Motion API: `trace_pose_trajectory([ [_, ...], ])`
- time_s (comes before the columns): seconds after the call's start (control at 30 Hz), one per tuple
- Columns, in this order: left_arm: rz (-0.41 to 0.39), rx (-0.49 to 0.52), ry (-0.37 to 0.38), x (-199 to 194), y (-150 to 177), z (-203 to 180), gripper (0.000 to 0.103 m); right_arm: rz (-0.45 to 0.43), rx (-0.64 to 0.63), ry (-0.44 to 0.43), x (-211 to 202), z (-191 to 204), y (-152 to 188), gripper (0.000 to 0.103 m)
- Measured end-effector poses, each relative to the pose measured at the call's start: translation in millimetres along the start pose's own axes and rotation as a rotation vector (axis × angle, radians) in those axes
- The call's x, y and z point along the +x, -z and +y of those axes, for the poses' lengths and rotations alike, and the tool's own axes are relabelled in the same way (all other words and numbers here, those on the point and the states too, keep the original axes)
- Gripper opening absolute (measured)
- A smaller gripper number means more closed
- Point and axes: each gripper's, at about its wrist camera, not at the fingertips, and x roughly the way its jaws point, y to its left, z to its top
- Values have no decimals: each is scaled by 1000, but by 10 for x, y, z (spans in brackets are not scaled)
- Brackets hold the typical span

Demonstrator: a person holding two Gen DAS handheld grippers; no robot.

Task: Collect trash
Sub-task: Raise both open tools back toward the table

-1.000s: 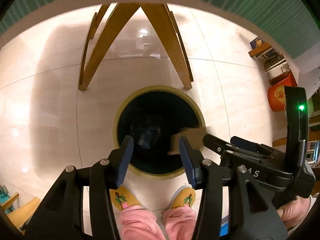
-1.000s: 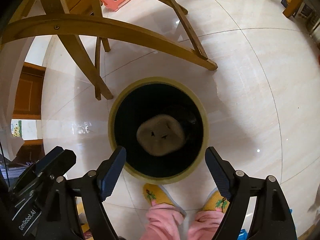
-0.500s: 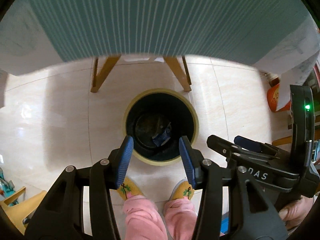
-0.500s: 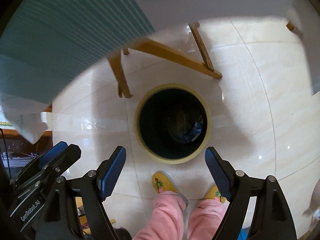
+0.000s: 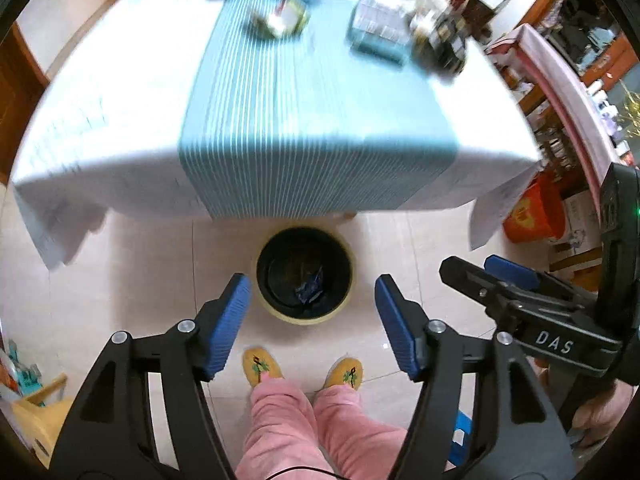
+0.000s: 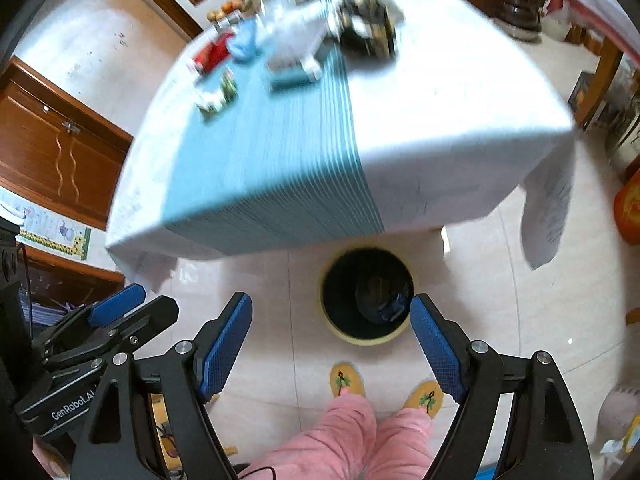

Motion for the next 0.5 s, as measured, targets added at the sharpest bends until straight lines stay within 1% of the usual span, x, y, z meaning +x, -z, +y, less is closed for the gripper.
trace_pose_trajectory([
  [0.13, -60, 53, 23, -483, -197, -86, 62, -47, 18, 13, -392, 146, -123, 82],
  [0.2, -91, 76, 31, -650, -296, -103, 62, -79, 38, 13, -553, 231, -199, 82],
  [0.27, -125, 108, 24, -870, -449, -139, 62, -121, 50, 15, -705, 283, -287, 82],
  [0.3, -140, 119, 25, -972, -508, -156, 62, -143, 55, 21, -719, 333, -335, 82],
  [0.4, -202, 150, 51, -1270, -753, -139, 62, -220, 58, 39, -932, 469, -466, 82],
  [0.5, -248, 181, 65, -1446, -916, -182, 62, -277, 46, 59, -1093, 566, -603, 82],
])
